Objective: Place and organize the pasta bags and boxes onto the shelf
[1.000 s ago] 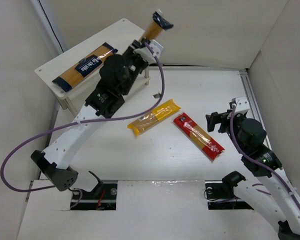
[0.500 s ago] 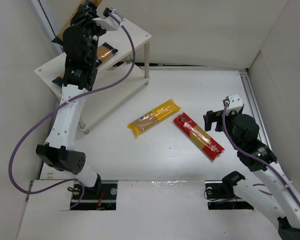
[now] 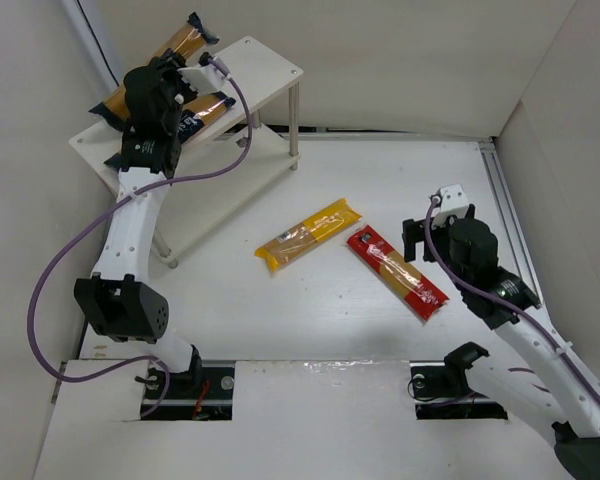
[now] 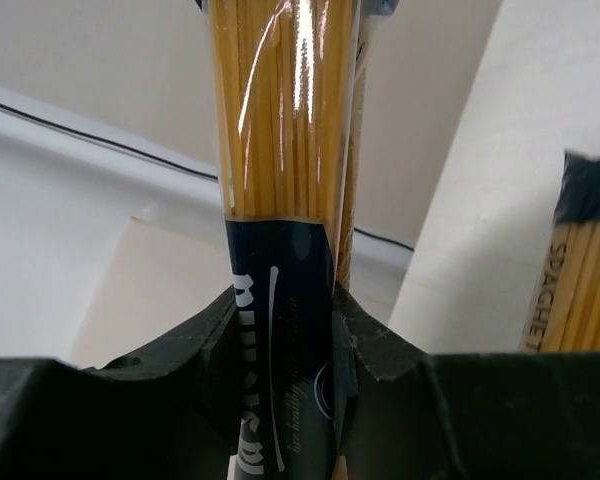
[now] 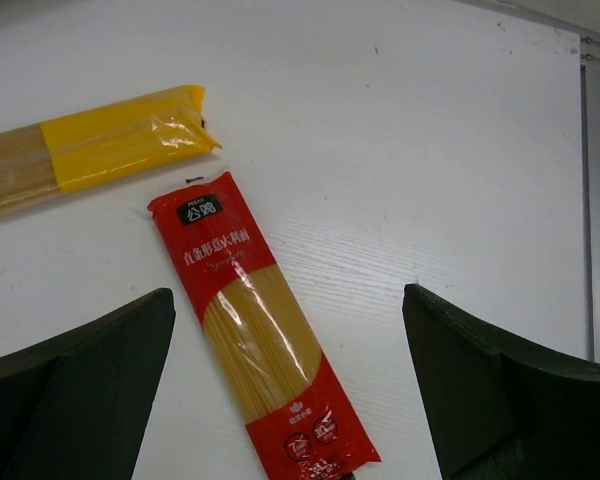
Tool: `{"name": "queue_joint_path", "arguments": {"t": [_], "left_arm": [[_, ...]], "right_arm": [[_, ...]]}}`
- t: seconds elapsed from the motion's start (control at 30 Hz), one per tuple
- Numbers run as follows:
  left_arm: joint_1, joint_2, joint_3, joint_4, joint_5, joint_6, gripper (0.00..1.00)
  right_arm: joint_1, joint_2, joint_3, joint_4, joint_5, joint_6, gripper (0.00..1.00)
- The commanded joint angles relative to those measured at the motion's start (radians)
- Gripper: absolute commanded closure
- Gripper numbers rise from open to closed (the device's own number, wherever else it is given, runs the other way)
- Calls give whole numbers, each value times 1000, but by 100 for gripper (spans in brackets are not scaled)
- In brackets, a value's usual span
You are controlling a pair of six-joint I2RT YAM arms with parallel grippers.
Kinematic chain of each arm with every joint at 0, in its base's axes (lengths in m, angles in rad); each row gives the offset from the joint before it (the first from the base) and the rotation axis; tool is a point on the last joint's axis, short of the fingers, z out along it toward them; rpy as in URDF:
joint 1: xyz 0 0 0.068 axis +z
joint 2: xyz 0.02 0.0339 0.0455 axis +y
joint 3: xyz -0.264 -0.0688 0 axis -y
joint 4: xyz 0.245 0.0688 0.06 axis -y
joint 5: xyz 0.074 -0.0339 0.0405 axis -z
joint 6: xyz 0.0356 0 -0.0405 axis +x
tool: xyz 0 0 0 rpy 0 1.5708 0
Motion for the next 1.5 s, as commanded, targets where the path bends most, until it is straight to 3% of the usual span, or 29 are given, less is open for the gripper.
{"name": "queue_joint_path", "arguments": {"t": [0.0, 0.13, 0.23, 0.27, 0.33, 0.37, 0.57, 0.73, 0.8, 0.83, 0.9, 1.0, 1.1, 1.23, 1.47], "left_arm": [[23, -47, 25, 110, 58, 0, 100], [23, -47, 16, -11, 110, 0, 100], [23, -47, -11, 0, 96, 0, 96], [23, -47, -21, 29, 78, -9, 65], [23, -36, -33, 52, 42, -37, 41], [23, -36, -33, 61, 42, -37, 34], [23, -36, -12, 95, 21, -111, 26], [23, -45, 73, 155, -5, -288, 20], [23, -45, 167, 106, 70, -460, 11], [23, -45, 200, 54, 105, -523, 1], [1, -45, 278, 8, 185, -689, 0], [-111, -15, 431, -133, 212, -791, 0], [-173, 28, 525, -269, 374, -968, 0], [-271, 59, 479, -352, 564, -1013, 0], [-457, 122, 213, -418, 446, -944, 0]], "right_arm": [[-6, 33, 40, 21, 9, -8, 0], [-6, 109, 49, 42, -27, 3, 0], [-6, 140, 61, 42, -27, 3, 0], [-6, 154, 70, 42, -27, 12, 0], [-6, 154, 70, 42, -27, 12, 0], [-6, 163, 70, 42, -27, 12, 0], [-15, 163, 70, 61, -46, 12, 0], [-15, 172, 70, 61, -46, 3, 0], [-15, 172, 70, 72, -46, 3, 0], [-15, 172, 61, 72, -46, 3, 0], [-15, 162, 61, 82, -37, 29, 0], [-26, 136, 50, 105, 24, 118, 0], [-61, 94, 15, 148, 35, 143, 0], [-104, 70, 3, 132, -22, 154, 0], [-104, -65, -46, -3, 10, 154, 0]]}}
